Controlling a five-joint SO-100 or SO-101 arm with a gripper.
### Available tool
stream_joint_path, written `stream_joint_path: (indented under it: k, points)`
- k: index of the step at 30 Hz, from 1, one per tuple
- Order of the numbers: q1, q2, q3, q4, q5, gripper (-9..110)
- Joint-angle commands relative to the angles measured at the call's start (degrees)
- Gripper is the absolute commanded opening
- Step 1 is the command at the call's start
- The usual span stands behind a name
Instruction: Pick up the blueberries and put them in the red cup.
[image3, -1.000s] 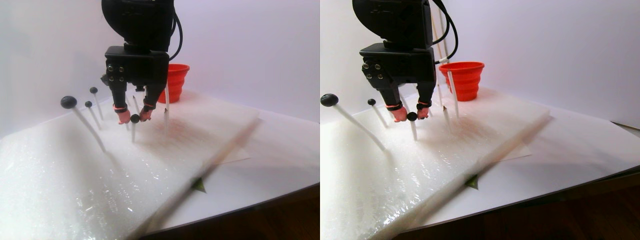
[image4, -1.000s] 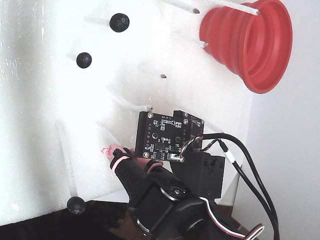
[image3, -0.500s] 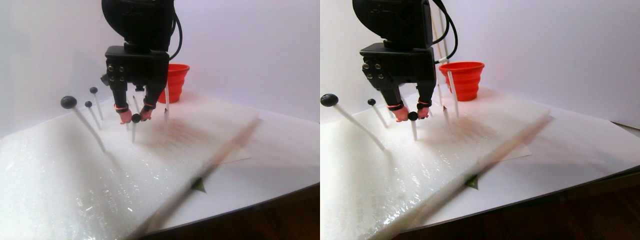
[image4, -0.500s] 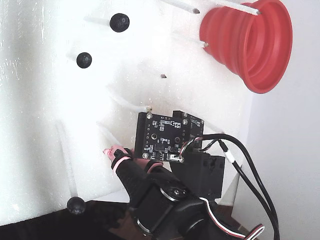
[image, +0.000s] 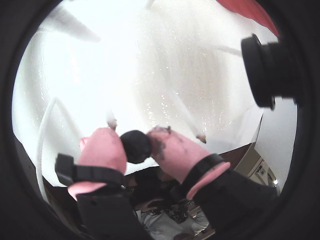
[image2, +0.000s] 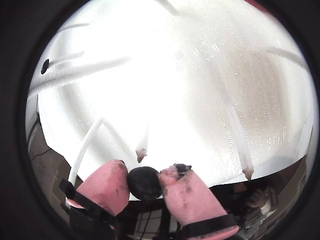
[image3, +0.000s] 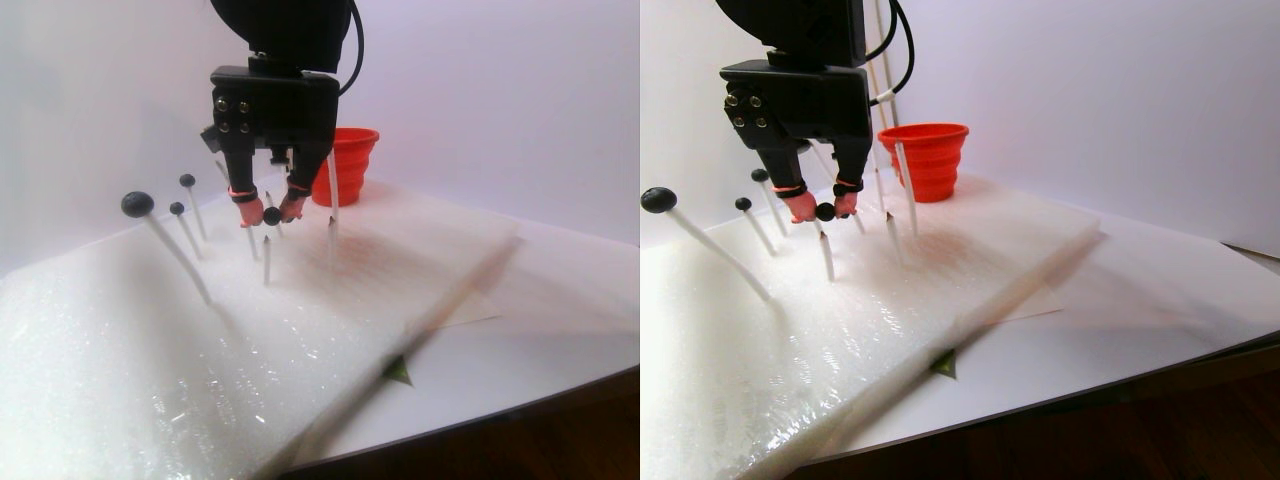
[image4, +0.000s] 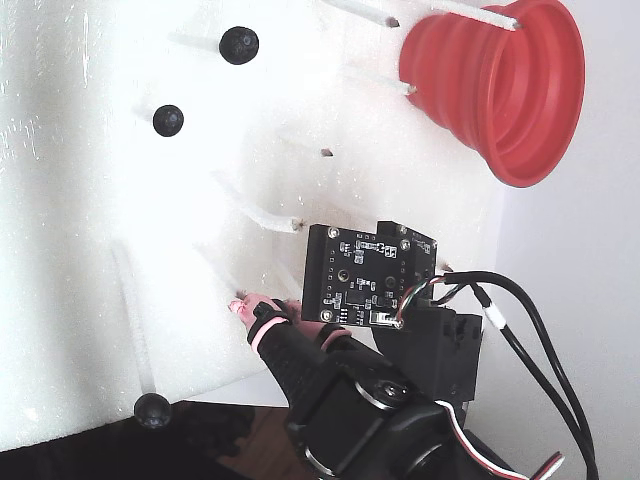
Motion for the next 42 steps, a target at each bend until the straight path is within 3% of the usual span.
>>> stream_joint_path:
  k: [1,42]
  points:
    - [0.26,6.06,-0.79,1.14,-0.70,11]
    - [5.10,11.87,-16.52,9.05,-5.36,11]
